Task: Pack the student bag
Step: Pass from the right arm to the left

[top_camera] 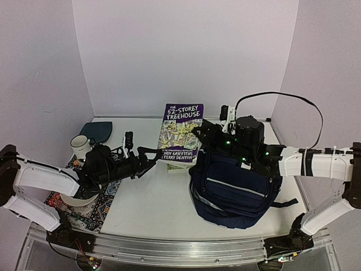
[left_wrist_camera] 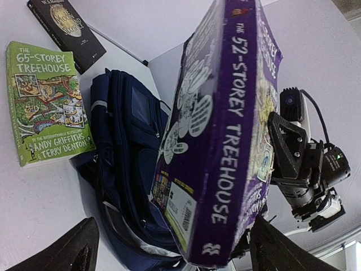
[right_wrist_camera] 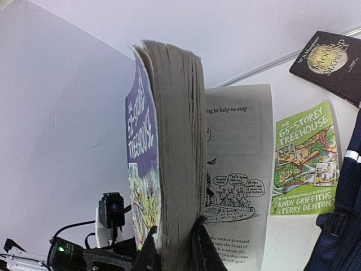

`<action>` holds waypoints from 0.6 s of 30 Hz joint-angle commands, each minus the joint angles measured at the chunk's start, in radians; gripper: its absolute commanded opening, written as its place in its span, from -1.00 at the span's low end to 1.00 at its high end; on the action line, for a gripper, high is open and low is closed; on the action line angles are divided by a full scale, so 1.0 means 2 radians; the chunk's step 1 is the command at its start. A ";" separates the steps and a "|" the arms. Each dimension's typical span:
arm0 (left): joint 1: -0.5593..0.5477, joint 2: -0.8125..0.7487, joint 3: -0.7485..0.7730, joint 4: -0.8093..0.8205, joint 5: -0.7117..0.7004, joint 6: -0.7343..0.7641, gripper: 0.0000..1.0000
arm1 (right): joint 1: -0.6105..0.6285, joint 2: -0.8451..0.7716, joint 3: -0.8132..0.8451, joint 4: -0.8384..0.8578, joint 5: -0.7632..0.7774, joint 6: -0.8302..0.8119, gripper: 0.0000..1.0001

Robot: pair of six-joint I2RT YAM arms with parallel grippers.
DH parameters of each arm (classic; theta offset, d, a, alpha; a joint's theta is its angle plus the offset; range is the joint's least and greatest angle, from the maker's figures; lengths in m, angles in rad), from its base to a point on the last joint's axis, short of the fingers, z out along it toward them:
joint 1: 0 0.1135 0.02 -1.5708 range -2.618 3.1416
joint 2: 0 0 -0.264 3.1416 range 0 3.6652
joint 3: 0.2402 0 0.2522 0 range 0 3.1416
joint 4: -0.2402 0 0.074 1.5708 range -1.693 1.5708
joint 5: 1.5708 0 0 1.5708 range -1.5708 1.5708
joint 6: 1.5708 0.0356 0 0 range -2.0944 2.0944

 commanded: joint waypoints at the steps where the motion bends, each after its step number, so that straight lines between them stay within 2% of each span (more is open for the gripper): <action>1: -0.011 0.043 0.036 0.105 0.004 -0.014 0.89 | -0.001 -0.028 0.002 0.108 0.016 0.019 -1.00; 9: -0.030 0.119 0.055 0.228 0.007 -0.035 0.81 | 0.001 -0.020 -0.015 0.159 0.024 0.043 -1.00; 18: -0.037 0.160 0.084 0.294 0.020 -0.025 0.37 | 0.000 -0.016 -0.035 0.183 0.043 0.060 -1.00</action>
